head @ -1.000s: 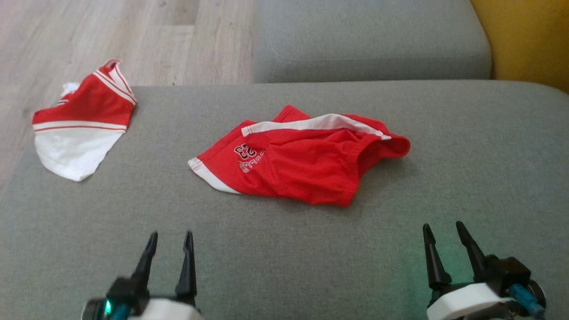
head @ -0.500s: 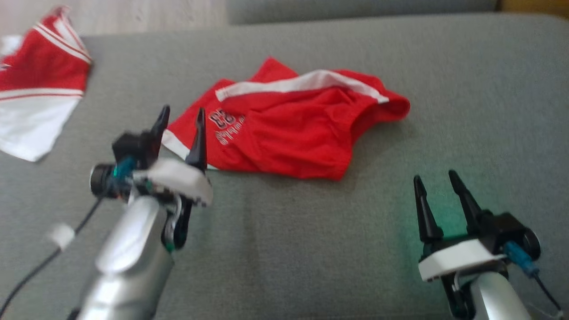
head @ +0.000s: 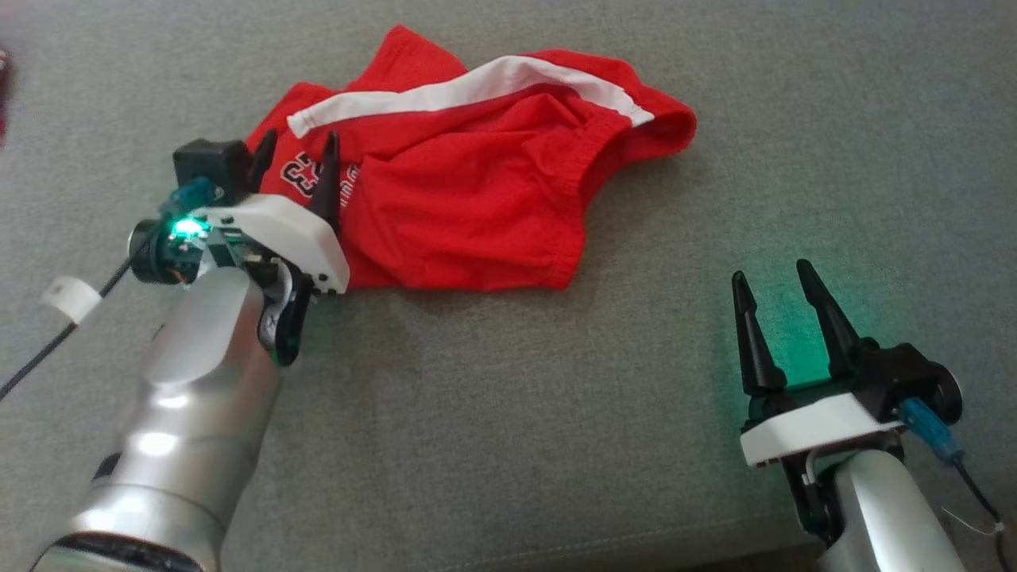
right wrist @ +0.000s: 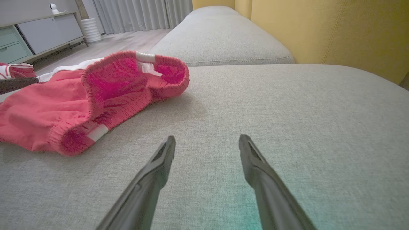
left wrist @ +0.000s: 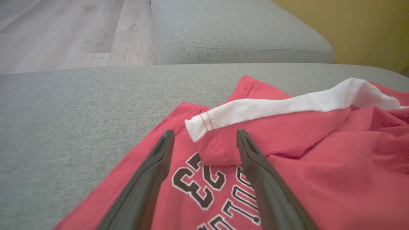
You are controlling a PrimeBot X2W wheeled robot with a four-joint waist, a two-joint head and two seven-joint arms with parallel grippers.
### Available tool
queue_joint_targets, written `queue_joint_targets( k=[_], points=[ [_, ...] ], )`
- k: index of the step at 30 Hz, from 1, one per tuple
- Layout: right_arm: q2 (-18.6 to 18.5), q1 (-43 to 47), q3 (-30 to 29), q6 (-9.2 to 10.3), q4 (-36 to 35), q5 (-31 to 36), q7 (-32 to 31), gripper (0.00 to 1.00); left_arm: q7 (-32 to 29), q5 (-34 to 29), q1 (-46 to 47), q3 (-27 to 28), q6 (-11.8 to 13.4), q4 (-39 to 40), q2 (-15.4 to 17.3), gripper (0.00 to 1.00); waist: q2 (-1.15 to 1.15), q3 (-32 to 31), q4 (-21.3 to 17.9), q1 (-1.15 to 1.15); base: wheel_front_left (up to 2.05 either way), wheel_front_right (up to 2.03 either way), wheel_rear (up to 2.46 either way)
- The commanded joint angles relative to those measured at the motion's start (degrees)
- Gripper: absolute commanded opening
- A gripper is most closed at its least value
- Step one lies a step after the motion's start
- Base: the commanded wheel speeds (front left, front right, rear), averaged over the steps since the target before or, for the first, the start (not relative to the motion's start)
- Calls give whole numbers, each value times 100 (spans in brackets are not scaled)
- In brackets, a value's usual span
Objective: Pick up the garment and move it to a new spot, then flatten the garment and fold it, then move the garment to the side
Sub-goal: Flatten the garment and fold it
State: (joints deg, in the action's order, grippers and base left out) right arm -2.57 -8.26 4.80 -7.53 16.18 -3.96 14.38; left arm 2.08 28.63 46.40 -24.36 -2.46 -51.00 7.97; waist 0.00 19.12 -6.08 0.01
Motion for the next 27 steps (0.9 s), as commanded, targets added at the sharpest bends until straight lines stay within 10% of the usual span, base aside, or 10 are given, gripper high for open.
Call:
queue_joint_targets(
  k=[1,6,10,17,20,27],
  points=[
    [-31,-122,134,4,-179,-11,62,100,28,56,270,151,-22,76,147,100,0,47,-46,-1,0,0,0],
    [-31,-142,167,4,-177,-44,62,100,47,113,482,109,-185,-240,124,100,0,89,-88,-1,0,0,0],
    [-31,-171,210,4,-162,-61,62,100,-27,223,606,93,-298,-454,67,54,0,105,-140,-1,0,0,0],
    [-31,-219,238,4,-156,-91,62,100,-61,342,808,24,-414,-743,14,40,0,162,-250,-1,0,0,0],
    [-31,-219,222,4,-151,-90,62,100,-23,329,872,-43,-436,-853,21,0,0,168,-279,-1,0,0,0],
    [-31,-153,51,4,-104,-90,62,100,669,223,850,-179,-459,-848,-11,0,0,-48,-141,-1,0,0,0]
  ],
)
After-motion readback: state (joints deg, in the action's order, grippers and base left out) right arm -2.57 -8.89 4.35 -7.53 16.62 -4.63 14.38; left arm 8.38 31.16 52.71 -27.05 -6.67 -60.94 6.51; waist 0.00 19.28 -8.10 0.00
